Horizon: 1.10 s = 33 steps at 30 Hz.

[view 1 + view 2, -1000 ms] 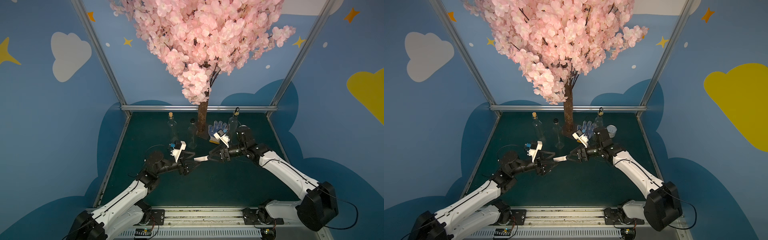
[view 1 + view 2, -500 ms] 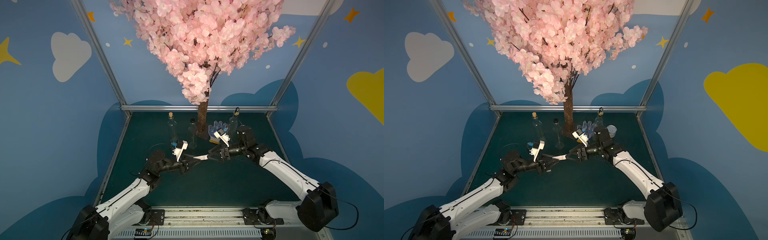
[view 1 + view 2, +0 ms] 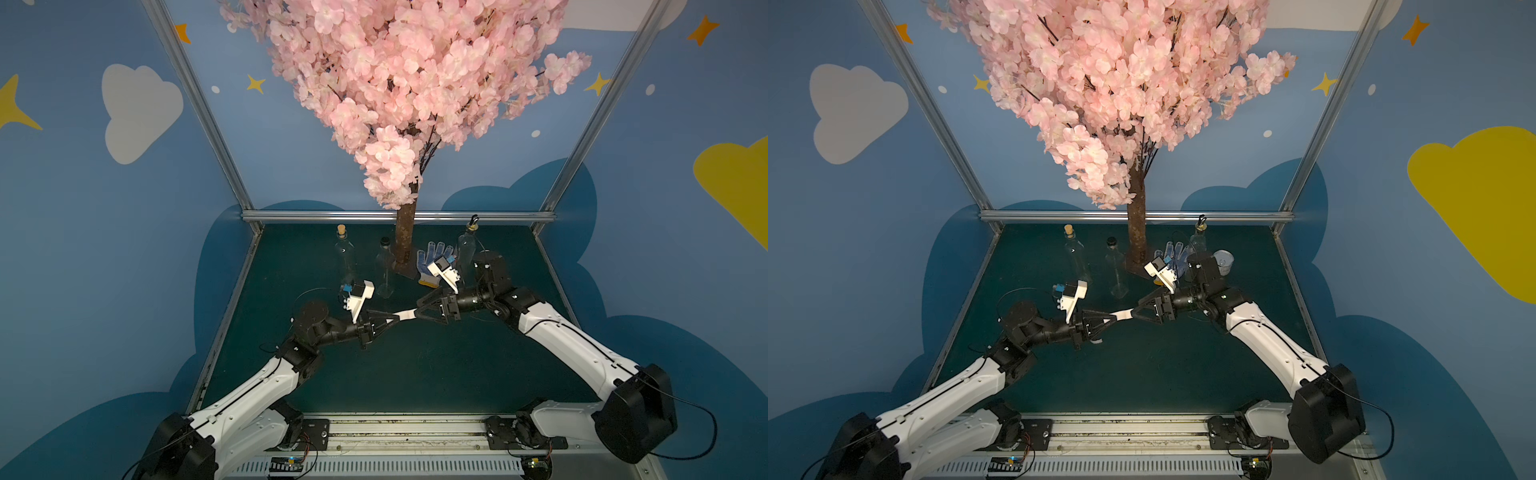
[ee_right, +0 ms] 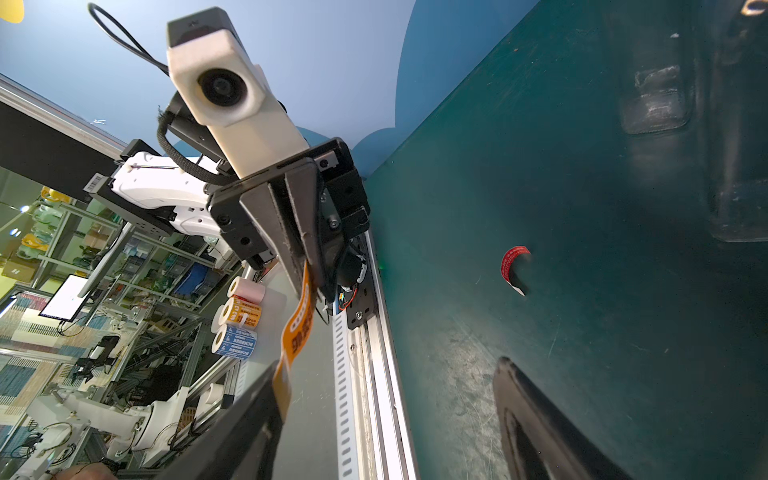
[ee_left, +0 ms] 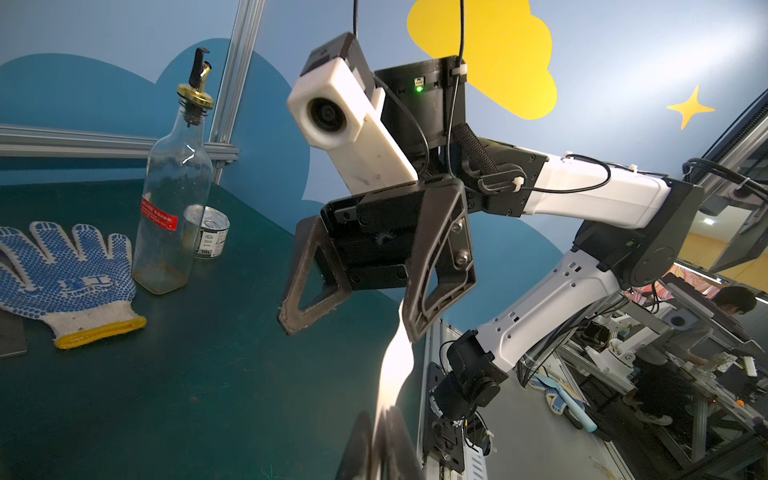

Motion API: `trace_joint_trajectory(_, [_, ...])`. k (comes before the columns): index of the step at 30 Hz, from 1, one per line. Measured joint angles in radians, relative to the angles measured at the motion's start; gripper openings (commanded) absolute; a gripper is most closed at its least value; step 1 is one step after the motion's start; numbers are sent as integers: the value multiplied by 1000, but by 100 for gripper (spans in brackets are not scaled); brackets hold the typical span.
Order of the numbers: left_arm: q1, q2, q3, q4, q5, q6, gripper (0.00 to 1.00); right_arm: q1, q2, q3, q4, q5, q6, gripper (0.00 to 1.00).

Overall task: Remove the label from the bottle
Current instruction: Place the label at the center of the board.

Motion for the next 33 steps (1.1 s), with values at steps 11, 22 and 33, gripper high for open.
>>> trace_joint_trajectory(11, [-8, 0, 6, -45, -56, 10, 2, 0, 0, -2, -2, 15, 2, 94])
trace_joint_trajectory(22, [-6, 50, 14, -134, -154, 26, 3, -1, -32, -5, 0, 8, 20, 94])
trace_joint_trajectory(33, [-34, 100, 50, -178, -187, 63, 60, 30, -29, -5, -34, 188, -9, 91])
